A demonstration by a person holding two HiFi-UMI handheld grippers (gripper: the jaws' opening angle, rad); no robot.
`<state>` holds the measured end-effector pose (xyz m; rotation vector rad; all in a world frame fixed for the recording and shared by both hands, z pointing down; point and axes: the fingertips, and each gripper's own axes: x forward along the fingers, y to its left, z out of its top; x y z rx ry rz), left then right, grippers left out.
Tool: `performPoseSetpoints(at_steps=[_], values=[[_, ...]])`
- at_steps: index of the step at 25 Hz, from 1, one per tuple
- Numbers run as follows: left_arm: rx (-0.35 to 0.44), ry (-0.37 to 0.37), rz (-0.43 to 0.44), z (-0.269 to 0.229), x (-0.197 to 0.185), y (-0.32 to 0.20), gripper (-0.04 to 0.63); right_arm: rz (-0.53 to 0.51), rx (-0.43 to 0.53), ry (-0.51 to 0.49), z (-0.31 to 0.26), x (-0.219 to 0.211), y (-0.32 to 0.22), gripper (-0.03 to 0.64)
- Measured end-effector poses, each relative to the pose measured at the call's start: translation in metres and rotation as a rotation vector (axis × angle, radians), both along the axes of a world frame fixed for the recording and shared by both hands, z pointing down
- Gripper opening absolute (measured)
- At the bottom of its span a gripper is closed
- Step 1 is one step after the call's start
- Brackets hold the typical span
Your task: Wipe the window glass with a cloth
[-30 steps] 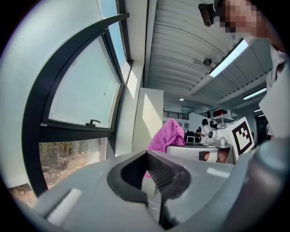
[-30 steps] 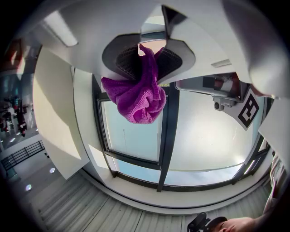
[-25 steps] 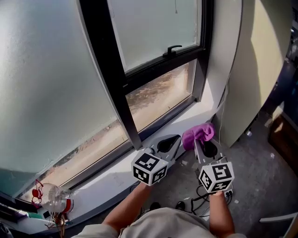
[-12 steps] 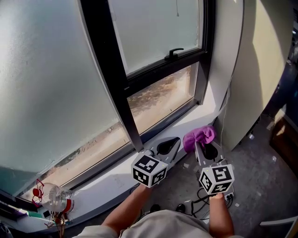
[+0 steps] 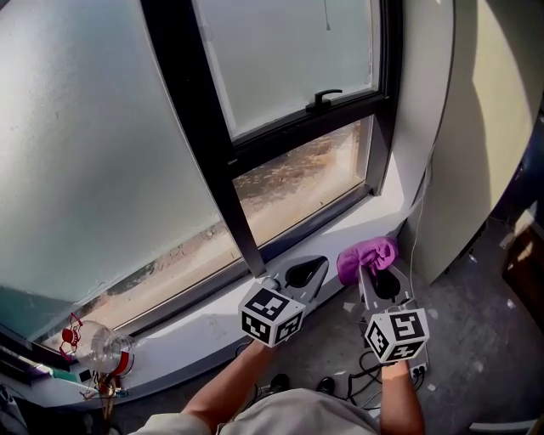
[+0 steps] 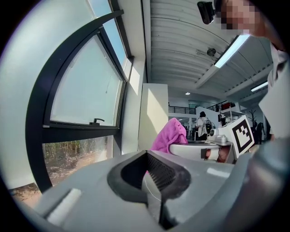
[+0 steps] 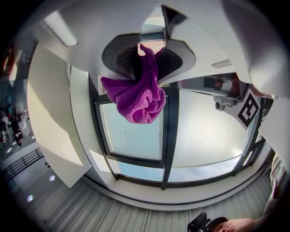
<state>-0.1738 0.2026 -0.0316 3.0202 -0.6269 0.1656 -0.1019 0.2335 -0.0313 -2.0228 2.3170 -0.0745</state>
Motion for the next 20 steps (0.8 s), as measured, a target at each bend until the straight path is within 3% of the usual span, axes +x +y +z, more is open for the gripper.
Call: performPoseSetpoints(at_steps=[6, 13, 20], values=[[0.012, -0.021, -0.089, 0.0, 0.003, -0.002, 0.0, -0.072, 0.001, -0.009, 0.007, 0.016, -0.002, 0.107], [-0.005, -0.031, -0.184, 0.007, -0.019, -0.017, 0.0, -0.179, 0.004, 0.011, 0.007, -0.009, -0.025, 0.107], [-0.03, 0.012, -0.241, 0.022, -0.036, -0.065, 0.0, -0.243, -0.016, 0.082, 0.017, -0.029, -0.075, 0.107]])
